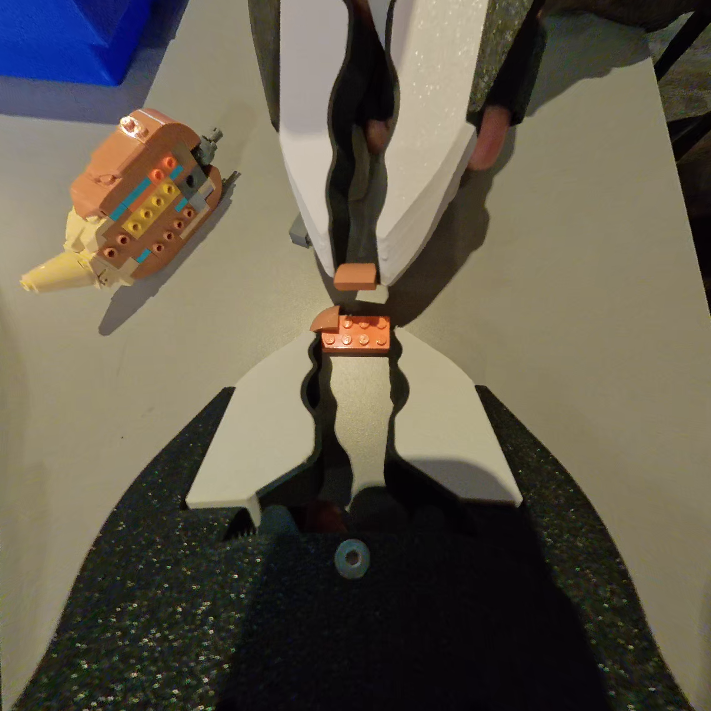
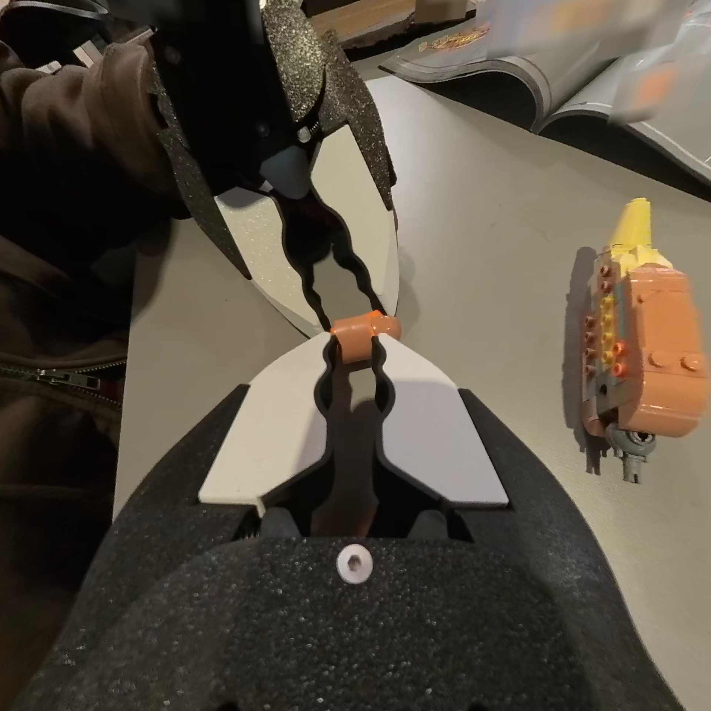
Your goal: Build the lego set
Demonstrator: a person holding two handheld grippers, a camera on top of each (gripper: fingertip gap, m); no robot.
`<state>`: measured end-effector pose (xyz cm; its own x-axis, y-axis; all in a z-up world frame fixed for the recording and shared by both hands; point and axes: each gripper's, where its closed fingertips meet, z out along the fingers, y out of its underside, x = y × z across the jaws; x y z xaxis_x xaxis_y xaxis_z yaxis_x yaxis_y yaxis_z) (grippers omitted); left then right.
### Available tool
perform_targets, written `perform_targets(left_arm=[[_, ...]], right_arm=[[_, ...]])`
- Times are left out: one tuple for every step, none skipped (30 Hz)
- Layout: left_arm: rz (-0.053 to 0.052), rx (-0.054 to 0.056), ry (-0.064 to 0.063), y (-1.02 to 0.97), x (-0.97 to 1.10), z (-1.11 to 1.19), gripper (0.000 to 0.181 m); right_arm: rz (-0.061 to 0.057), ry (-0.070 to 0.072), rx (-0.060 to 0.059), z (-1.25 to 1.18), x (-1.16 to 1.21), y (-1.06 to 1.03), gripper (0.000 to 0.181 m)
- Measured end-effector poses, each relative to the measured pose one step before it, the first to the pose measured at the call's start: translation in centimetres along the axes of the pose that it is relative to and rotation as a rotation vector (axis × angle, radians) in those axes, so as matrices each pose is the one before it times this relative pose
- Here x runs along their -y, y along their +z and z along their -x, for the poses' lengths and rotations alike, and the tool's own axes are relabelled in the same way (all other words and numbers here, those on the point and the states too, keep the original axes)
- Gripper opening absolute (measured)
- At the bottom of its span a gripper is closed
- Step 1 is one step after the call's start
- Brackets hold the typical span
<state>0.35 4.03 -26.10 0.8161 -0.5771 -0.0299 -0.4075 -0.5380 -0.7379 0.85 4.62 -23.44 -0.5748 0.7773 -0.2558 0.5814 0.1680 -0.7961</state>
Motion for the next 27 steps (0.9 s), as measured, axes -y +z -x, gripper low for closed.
perform_targets(left_arm=[[-0.0005, -0.0005, -0.0028, 0.014, 0.015, 0.007, 0.034], [-0.0013, -0.0004, -0.0052, 0.002, 0.035, 0.037, 0.033], [-0.0063, 0.0049, -0.0100, -0.034, 0.100, 0.147, 0.033], [-0.0222, 0.0022, -0.0101, -0.119, 0.322, 0.104, 0.033], [-0.0305, -0.0021, -0.0088, -0.168, 0.441, 0.017, 0.033], [-0.0199, -0.0023, -0.0061, -0.107, 0.292, -0.030, 0.033], [-0.0027, 0.0035, 0.0025, -0.004, 0.055, 0.000, 0.033], [0.0047, 0.0023, 0.0110, 0.077, -0.051, -0.069, 0.033], [0.0014, -0.0027, 0.0121, 0.071, 0.023, -0.155, 0.033], [-0.0042, -0.0056, 0.0076, 0.044, 0.108, -0.171, 0.033], [-0.0071, -0.0055, 0.0025, 0.029, 0.154, -0.136, 0.033], [-0.0052, -0.0044, -0.0009, 0.009, 0.109, -0.085, 0.033], [-0.0008, -0.0013, -0.0007, 0.006, 0.010, -0.023, 0.033], [-0.0026, 0.0003, -0.0012, -0.031, 0.021, 0.010, 0.033], [-0.0040, -0.0019, -0.0020, -0.043, 0.048, -0.007, 0.033], [-0.0057, -0.0023, -0.0026, -0.059, 0.062, -0.012, 0.033], [-0.0062, -0.0032, -0.0038, -0.061, 0.065, -0.024, 0.033], [-0.0051, -0.0037, -0.0049, -0.044, 0.070, -0.028, 0.033], [-0.0035, -0.0003, -0.0032, -0.039, 0.036, 0.019, 0.033], [-0.0017, 0.0013, -0.0003, -0.011, 0.031, 0.018, 0.033], [-0.0009, 0.0010, 0.0007, -0.012, 0.011, 0.007, 0.033], [-0.0014, 0.0015, -0.0006, -0.012, 0.015, 0.025, 0.033], [-0.0031, -0.0002, -0.0014, -0.044, 0.043, 0.011, 0.033], [-0.0037, -0.0005, -0.0026, -0.026, 0.048, 0.018, 0.033], [-0.0043, -0.0014, -0.0025, -0.039, 0.056, 0.009, 0.033], [-0.0045, -0.0009, -0.0019, -0.028, 0.066, 0.004, 0.033], [-0.0036, -0.0008, 0.0003, -0.021, 0.051, -0.009, 0.033]], right_arm=[[0.0041, -0.0032, 0.0048, 0.088, -0.037, 0.053, 0.017], [0.0021, -0.0036, 0.0030, 0.057, 0.003, 0.051, 0.017], [0.0008, -0.0038, 0.0046, 0.091, 0.018, 0.044, 0.017], [-0.0011, -0.0031, 0.0038, 0.079, 0.041, 0.016, 0.017], [-0.0025, -0.0004, 0.0017, 0.053, 0.070, 0.014, 0.017], [-0.0014, 0.0013, 0.0015, 0.019, 0.059, 0.010, 0.017], [0.0006, -0.0023, -0.0012, 0.016, 0.055, 0.000, 0.017], [0.0029, -0.0072, -0.0054, -0.023, 0.053, -0.008, 0.017], [0.0063, -0.0094, -0.0074, -0.027, 0.020, -0.003, 0.017], [0.0068, -0.0103, -0.0082, -0.046, 0.007, -0.003, 0.017], [0.0055, -0.0104, -0.0058, -0.008, 0.027, -0.006, 0.017], [0.0051, -0.0085, -0.0021, 0.039, 0.007, -0.011, 0.017], [0.0065, -0.0061, -0.0023, 0.039, -0.006, -0.021, 0.017], [0.0058, -0.0061, -0.0064, -0.024, -0.006, -0.017, 0.017], [0.0036, -0.0058, -0.0091, -0.062, 0.036, -0.038, 0.017], [0.0036, -0.0039, -0.0085, -0.063, 0.029, -0.039, 0.017], [0.0042, -0.0028, -0.0064, -0.053, 0.005, -0.038, 0.017], [0.0021, -0.0028, -0.0042, -0.007, 0.016, -0.023, 0.017], [0.0014, -0.0009, -0.0038, -0.002, 0.029, -0.018, 0.017], [0.0024, -0.0020, -0.0055, -0.012, 0.008, -0.014, 0.017], [0.0043, -0.0051, -0.0081, -0.033, -0.020, -0.041, 0.017], [0.0046, -0.0062, -0.0097, -0.047, -0.018, -0.051, 0.017], [0.0042, -0.0052, -0.0085, -0.032, -0.008, -0.078, 0.017], [0.0029, -0.0034, -0.0073, -0.026, 0.009, -0.074, 0.017], [0.0018, -0.0014, -0.0045, -0.002, 0.029, -0.048, 0.017], [0.0036, 0.0008, -0.0023, 0.000, 0.000, -0.012, 0.018], [0.0036, 0.0016, -0.0010, 0.021, -0.015, 0.017, 0.018]])
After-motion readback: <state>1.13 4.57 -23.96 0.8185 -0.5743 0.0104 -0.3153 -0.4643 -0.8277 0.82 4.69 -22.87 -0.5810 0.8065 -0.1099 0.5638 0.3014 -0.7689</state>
